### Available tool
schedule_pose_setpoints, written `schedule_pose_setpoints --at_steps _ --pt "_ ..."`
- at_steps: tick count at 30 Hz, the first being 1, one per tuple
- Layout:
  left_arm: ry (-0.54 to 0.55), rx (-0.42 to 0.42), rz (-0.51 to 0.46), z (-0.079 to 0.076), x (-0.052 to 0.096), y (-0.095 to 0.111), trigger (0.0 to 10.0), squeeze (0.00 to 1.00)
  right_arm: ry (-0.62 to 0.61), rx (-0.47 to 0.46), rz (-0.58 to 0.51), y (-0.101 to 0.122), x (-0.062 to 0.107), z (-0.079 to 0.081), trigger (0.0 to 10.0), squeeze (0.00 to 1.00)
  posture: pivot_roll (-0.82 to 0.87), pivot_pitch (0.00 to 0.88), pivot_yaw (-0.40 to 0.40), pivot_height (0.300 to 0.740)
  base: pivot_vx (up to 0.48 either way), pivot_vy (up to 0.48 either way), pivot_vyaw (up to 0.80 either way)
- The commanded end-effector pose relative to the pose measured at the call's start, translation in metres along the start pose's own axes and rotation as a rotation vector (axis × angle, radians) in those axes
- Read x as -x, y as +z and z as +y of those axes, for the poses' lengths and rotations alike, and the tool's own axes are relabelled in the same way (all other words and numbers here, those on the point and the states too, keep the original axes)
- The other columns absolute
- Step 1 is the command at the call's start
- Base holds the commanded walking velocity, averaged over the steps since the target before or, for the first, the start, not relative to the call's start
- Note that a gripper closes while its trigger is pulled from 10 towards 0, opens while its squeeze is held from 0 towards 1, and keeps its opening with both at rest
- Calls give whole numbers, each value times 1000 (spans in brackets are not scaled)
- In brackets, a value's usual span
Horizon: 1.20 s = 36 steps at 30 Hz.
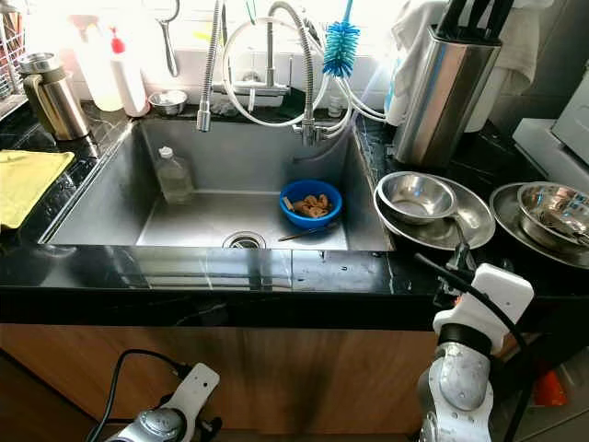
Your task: Kitchen organization
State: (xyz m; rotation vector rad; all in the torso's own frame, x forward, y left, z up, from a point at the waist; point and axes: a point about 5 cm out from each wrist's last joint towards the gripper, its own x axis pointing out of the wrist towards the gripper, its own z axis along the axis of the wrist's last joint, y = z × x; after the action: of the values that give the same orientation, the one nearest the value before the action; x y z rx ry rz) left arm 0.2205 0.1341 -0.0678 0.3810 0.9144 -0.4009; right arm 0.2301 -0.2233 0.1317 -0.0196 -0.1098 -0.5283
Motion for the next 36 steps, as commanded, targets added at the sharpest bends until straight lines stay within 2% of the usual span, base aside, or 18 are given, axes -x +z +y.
schedule_pose_setpoints --at_steps 1,23,33,34,35,36 --pt "-8 -17 -6 0 0 4 10000 0 -18 -8 13 -4 0 -4 10000 0 7 16 -32 736 0 0 0" --pt "-11 -21 -10 0 0 4 10000 0 91 -33 32 -7 -6 12 10000 0 10 4 -32 736 0 0 0" --pt "-8 -19 -6 0 0 3 10000 0 80 -26 33 -8 -7 9 9843 0 9 10 -30 736 0 0 0" --pt "-8 -18 -6 0 0 3 10000 0 80 -26 33 -8 -8 9 6000 0 10 10 -30 736 0 0 0" --pt "-8 -18 -6 0 0 3 10000 0 79 -26 31 -8 -8 9 2941 0 10 11 -30 736 0 0 0" --pt "-7 -18 -7 0 0 3 10000 0 79 -26 31 -8 -8 9 2941 0 10 11 -30 736 0 0 0"
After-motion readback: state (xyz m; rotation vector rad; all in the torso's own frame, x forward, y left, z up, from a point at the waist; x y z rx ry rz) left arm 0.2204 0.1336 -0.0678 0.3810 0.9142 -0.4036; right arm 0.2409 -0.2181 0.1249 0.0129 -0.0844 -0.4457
